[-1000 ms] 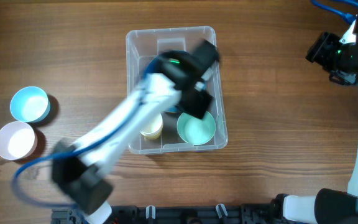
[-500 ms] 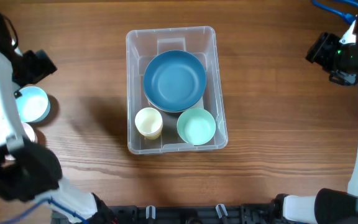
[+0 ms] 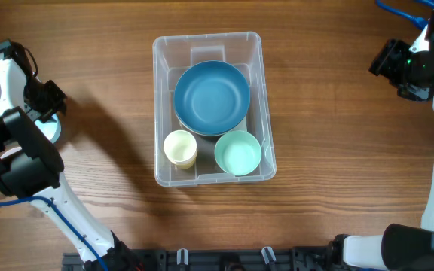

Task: Pack container
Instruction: 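Place the mint bowl in the container's lower right corner, then grasp the light blue bowl with the left gripper, then stack the light blue bowl onto the mint bowl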

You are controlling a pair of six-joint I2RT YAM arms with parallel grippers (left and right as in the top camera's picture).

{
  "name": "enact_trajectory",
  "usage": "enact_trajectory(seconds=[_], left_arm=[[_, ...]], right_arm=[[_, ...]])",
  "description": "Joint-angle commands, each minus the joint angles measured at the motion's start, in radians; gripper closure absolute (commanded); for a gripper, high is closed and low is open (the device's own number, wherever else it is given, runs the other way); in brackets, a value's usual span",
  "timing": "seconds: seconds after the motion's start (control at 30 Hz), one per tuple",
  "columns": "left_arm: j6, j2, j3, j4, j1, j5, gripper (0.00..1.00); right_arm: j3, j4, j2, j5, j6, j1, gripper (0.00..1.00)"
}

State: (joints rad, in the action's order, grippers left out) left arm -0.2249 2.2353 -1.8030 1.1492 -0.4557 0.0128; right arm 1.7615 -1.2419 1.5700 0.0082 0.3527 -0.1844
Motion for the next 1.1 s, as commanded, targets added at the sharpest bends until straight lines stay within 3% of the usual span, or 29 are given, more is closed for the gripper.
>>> enact_trajectory(seconds=[0.0,0.1,0.23,0.37,0.47,0.57,0.67,0.9,1.07], left_arm=[[0.000,0.006,0.000,-0.002,-0.001,0.000,0.84],[0.001,0.006,0.000,-0.002,-0.001,0.000,0.96],[0.001,0.003,0.000,-0.002,0.018,-0.001,0.96],[0.013,-0.091,-0.048,0.024,0.137,-0.001,0.96],[0.035,-0.283,-0.118,0.087,0.299,-0.002,0.96],[0.035,-0.520,-0.129,0.138,0.565,0.004,0.96],[0.003,-0.594,-0.129,0.188,0.831,0.013,0.96],[-0.053,-0.397,-0.127,0.221,1.234,0.010,0.96],[-0.075,-0.241,-0.127,0.221,1.297,-0.055,0.96]], right_arm=[[-0.003,0.002,0.014,0.013,-0.013,-0.001,0.30],[-0.003,0.003,0.014,0.013,-0.013,-0.001,0.30],[-0.003,0.003,0.015,0.014,-0.013,-0.001,0.30],[-0.003,0.003,0.015,0.013,-0.013,-0.001,0.30],[-0.003,0.003,0.015,0.013,-0.013,-0.001,0.30],[-0.003,0.003,0.015,0.013,-0.012,-0.001,0.30],[-0.003,0.003,0.015,0.013,-0.012,-0.001,0.30],[-0.003,0.000,0.015,0.012,-0.013,-0.001,0.30],[-0.003,-0.002,0.015,0.013,-0.012,-0.001,0.30]])
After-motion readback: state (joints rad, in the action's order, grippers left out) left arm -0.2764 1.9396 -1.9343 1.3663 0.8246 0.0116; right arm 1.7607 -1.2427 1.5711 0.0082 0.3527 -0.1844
